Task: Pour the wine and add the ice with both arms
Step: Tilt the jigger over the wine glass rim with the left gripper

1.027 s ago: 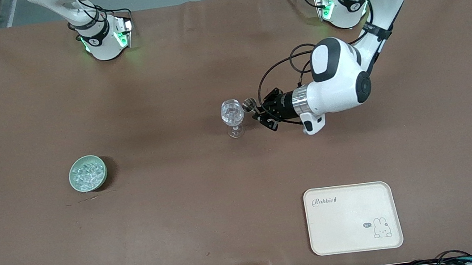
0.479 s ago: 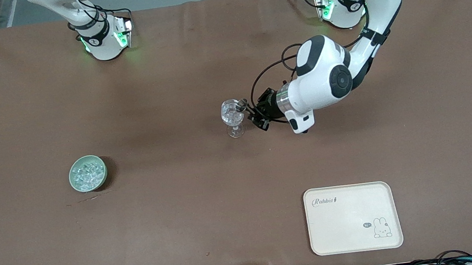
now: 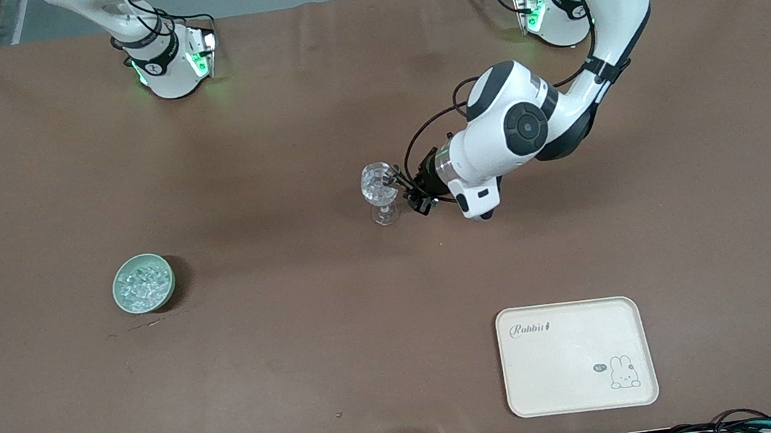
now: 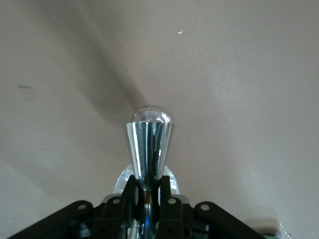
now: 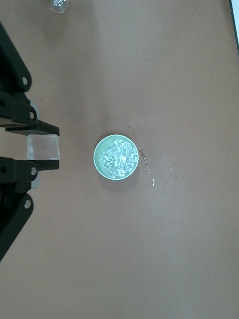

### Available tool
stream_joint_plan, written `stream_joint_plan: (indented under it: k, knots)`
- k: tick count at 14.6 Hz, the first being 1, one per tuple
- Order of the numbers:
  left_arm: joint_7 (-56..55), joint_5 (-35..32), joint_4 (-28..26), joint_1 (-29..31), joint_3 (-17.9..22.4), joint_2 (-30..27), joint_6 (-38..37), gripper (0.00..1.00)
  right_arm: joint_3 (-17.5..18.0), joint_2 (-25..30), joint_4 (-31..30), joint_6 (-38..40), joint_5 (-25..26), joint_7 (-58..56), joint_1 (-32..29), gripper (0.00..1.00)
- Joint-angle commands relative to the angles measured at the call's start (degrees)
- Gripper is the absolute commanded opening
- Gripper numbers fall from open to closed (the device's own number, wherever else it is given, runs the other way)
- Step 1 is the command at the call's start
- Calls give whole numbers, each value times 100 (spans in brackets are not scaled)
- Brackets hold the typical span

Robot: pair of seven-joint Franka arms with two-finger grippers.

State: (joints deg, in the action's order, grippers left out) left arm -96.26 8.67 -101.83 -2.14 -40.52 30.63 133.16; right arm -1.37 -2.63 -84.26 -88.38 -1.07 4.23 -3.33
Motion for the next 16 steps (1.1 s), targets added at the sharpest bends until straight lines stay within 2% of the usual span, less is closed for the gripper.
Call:
stream_joint_plan:
  k: [1, 5, 9, 16]
  knots:
    - [-384, -497, 111, -23, -157, 39, 26, 1, -47, 175, -196, -30, -78, -27, 43, 2]
    - [-613, -1103, 111, -32, -281, 31, -18, 1, -47, 175, -196, -30, -78, -27, 43, 2]
    - [-622, -1420, 111, -111, -342, 13, -141, 1, -47, 175, -196, -30, -78, -27, 43, 2]
    - [-622, -1649, 233, -119, -351, -40, -449, 1, -47, 175, -196, -30, -87, -27, 43, 2]
